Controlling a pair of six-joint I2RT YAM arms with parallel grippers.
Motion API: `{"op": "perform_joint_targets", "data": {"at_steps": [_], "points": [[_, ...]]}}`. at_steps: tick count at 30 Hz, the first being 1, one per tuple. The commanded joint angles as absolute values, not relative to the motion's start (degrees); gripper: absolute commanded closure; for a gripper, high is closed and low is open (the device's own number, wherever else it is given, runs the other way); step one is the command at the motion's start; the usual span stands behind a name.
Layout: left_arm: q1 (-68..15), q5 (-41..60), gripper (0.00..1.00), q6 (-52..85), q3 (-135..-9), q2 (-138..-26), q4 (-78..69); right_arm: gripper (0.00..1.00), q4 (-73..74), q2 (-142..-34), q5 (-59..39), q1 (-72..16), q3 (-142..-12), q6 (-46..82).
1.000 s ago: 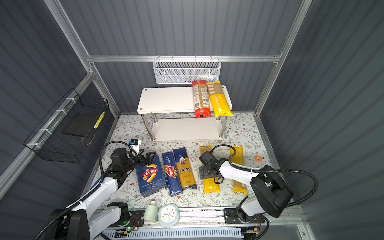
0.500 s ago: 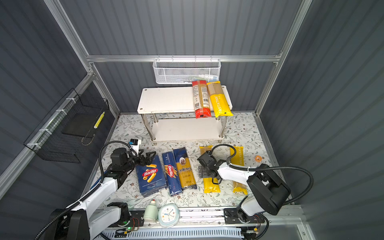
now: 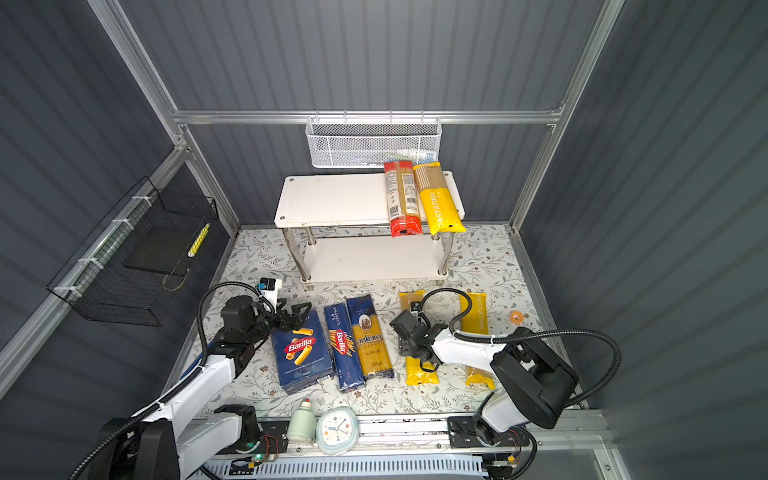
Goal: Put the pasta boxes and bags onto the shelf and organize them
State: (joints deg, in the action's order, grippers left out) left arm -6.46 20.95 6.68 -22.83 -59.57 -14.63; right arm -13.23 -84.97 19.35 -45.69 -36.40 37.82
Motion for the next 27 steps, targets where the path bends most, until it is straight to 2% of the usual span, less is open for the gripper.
{"op": "perform_joint_targets", "data": {"at_steps": [1, 9, 15, 19, 24, 27], "points": [[-6.8, 20.4, 0.01, 7.4, -22.4, -58.7, -14.1, 0.34, -17.6, -86.7, 19.9, -46.1, -34.6, 38.6], [-6.8, 19.8, 0.01, 7.6, -22.3, -58.6, -14.0, 0.46, -16.2, -82.8, 21.2, -47.2, -32.3, 40.5], [-6.8, 19.7, 0.01, 7.6, -22.3, -58.6, -14.0, 0.61, -15.4, -79.2, 22.6, -47.8, -31.1, 40.2], [-7.0, 20.3, 0.01, 7.8, -22.4, -59.6, -16.2, 0.66, -13.5, -77.7, 22.1, -47.8, -30.0, 40.0], [-8.7, 23.2, 0.01, 11.1, -29.3, -61.7, -13.2, 0.75, -9.7, -76.7, 21.2, -47.8, -29.1, 39.6], [-10.9, 21.2, 0.01, 10.3, -31.5, -62.9, -12.0, 0.8, -10.0, -76.7, 20.4, -47.8, -30.6, 39.5]]}}
